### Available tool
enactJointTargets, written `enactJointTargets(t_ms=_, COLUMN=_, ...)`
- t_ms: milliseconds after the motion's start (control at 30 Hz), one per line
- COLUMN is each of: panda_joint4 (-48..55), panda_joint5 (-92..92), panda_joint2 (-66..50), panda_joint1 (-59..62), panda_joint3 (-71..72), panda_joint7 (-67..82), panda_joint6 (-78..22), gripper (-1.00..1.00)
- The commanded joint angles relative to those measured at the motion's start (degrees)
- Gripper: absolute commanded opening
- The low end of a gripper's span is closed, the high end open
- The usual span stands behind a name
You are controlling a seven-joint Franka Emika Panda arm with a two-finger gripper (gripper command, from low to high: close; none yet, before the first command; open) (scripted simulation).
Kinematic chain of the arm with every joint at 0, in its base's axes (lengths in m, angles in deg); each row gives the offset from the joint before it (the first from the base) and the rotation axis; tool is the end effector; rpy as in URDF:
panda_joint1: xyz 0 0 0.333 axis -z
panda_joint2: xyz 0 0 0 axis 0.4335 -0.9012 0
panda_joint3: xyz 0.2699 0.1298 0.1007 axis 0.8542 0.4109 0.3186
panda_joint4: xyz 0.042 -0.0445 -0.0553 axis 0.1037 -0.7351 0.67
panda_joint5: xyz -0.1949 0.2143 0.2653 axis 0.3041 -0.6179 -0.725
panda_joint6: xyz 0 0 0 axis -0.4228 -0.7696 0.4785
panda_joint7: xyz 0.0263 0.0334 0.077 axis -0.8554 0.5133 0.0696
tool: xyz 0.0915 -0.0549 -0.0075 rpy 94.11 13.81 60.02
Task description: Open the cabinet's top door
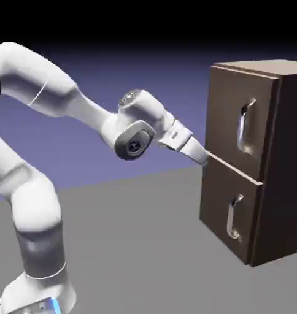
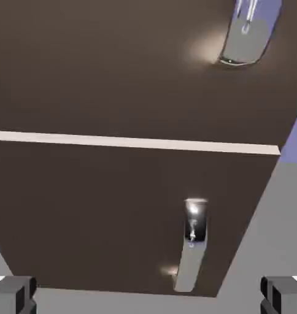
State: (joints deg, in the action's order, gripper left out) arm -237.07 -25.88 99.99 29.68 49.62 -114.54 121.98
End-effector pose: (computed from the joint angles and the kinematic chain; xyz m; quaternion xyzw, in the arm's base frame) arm 0.4002 0.0132 0.4342 -0.8983 0.2582 -0.3473 0.0763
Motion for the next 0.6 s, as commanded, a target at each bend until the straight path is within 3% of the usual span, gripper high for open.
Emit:
enactJointTargets(t_ms=0, panda_joint4=0.34, panda_joint5=2.5, panda_joint2=-1.52, panda_joint1=1.74, panda_joint3=1.72, panda_joint7=1.15, panda_joint6=-0.34, gripper=1.0)
enactJointTargets(t_ms=567, panda_joint4=6.12, panda_joint5=44.86, panda_joint2=-27.29, panda_joint1=31.22, panda_joint3=31.0, panda_joint7=20.67, panda_joint6=-6.12, gripper=1.0)
